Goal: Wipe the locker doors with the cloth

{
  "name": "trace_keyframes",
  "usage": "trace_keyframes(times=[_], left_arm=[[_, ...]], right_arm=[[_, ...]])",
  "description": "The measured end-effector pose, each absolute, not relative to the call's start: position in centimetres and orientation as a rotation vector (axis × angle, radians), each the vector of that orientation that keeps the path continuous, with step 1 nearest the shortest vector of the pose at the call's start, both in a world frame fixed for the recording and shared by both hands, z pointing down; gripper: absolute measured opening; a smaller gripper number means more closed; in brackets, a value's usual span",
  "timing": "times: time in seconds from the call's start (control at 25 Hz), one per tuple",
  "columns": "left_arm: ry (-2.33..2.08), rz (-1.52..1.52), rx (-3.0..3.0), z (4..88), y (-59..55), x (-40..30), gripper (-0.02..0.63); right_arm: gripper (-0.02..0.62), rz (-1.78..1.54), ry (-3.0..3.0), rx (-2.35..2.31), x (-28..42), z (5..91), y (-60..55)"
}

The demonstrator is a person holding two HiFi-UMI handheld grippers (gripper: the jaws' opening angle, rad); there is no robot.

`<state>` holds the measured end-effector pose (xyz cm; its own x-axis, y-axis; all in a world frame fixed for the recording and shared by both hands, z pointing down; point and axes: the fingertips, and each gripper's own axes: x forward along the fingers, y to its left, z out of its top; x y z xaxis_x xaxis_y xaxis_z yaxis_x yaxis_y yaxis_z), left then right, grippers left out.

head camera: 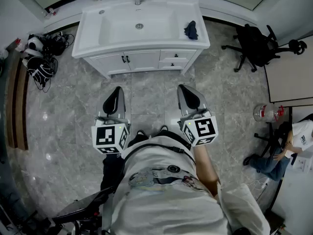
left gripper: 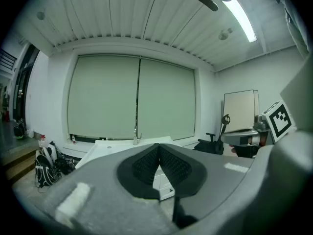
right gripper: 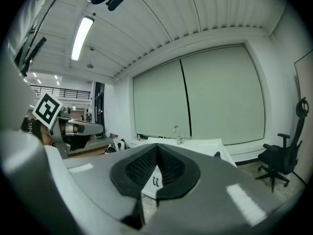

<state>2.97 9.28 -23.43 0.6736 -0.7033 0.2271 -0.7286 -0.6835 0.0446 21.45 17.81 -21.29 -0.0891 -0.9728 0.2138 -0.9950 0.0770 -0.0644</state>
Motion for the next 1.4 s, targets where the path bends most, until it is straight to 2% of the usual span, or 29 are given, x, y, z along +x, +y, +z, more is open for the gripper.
trace_keyframes(times=[0.64,1.12,1.4], left_arm=[[-1.186,0.308,2.753,-22.8,10.5,6.6,0.002],[-1.221,0.388,2.725,-20.9,10.5,10.1,0.002],[-1.175,0.45,2.698,-18.5,7.3,11.1,0.002]], right_arm=[[0.005,0.302,-2.282,2.021,24.2,-21.0,18.4],[0.005,0.421,-2.25,2.032,30.6,-17.8,19.3],[0.006,0.483,-2.243,1.995,30.9,-15.5,15.2]])
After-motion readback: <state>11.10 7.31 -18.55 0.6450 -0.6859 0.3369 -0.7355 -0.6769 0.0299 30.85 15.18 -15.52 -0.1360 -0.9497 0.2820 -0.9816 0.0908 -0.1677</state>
